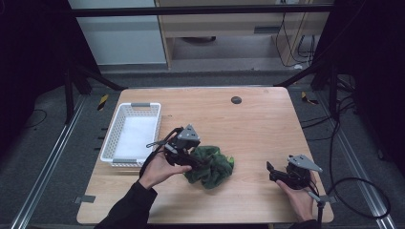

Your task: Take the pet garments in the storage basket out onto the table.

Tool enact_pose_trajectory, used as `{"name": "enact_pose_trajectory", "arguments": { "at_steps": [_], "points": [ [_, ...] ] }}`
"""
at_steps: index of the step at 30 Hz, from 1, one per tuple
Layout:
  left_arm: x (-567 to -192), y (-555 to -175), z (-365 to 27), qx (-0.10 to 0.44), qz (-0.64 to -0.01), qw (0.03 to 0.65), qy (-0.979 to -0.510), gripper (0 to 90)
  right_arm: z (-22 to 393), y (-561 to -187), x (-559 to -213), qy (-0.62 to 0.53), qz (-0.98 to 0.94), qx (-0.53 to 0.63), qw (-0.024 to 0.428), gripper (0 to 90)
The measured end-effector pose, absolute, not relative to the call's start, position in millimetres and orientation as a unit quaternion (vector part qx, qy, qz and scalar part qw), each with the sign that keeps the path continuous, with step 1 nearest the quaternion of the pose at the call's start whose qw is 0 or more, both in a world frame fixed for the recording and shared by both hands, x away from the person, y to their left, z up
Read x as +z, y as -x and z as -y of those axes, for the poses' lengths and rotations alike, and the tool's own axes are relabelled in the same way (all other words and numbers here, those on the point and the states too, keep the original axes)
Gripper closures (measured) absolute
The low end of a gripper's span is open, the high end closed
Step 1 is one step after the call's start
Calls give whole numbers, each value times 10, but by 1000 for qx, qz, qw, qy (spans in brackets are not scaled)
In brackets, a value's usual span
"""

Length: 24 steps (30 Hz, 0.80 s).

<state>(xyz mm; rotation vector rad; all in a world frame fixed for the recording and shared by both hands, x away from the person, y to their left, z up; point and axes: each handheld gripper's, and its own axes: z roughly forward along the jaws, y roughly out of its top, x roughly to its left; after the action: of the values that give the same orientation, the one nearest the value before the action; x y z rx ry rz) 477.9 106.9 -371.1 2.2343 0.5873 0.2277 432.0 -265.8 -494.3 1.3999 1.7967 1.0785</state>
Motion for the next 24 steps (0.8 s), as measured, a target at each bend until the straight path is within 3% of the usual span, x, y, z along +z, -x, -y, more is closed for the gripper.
{"name": "enact_pose_trajectory", "arguments": {
  "at_steps": [12, 24],
  "points": [
    [-3849, -4662, -1510, 116, -299, 468, -823, 259, 2653, -4320, -4950, -531, -678, 406, 304, 108],
    [-4104, -4495, -1846, 157, -344, 483, -790, 259, 2656, -4319, -4948, -529, -679, 407, 306, 107]
  ]
}}
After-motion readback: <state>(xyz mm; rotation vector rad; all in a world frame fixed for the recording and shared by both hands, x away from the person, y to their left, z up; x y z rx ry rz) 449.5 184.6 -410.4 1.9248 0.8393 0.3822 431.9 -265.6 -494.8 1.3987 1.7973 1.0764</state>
